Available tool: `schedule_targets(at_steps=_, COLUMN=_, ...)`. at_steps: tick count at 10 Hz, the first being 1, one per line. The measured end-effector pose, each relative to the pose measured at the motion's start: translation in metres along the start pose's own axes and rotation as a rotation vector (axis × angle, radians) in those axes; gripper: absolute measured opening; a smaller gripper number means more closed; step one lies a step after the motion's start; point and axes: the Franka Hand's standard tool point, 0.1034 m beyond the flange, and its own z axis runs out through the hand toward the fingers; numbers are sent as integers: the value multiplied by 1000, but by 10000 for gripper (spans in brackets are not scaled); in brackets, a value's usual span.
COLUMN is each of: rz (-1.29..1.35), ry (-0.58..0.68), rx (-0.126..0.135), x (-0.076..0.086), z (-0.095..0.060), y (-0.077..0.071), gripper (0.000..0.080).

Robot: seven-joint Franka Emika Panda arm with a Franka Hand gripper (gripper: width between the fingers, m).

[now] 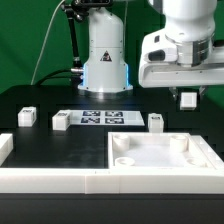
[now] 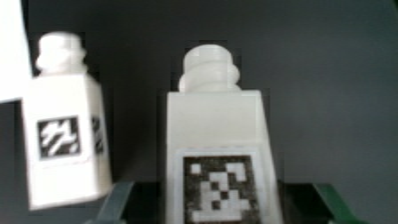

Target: Assemble one leg

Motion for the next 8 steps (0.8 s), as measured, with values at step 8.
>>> schedule_targets(at_steps=8, rz=-118, ry=679, rx=11, x=48, z=-71, y=51, gripper=291)
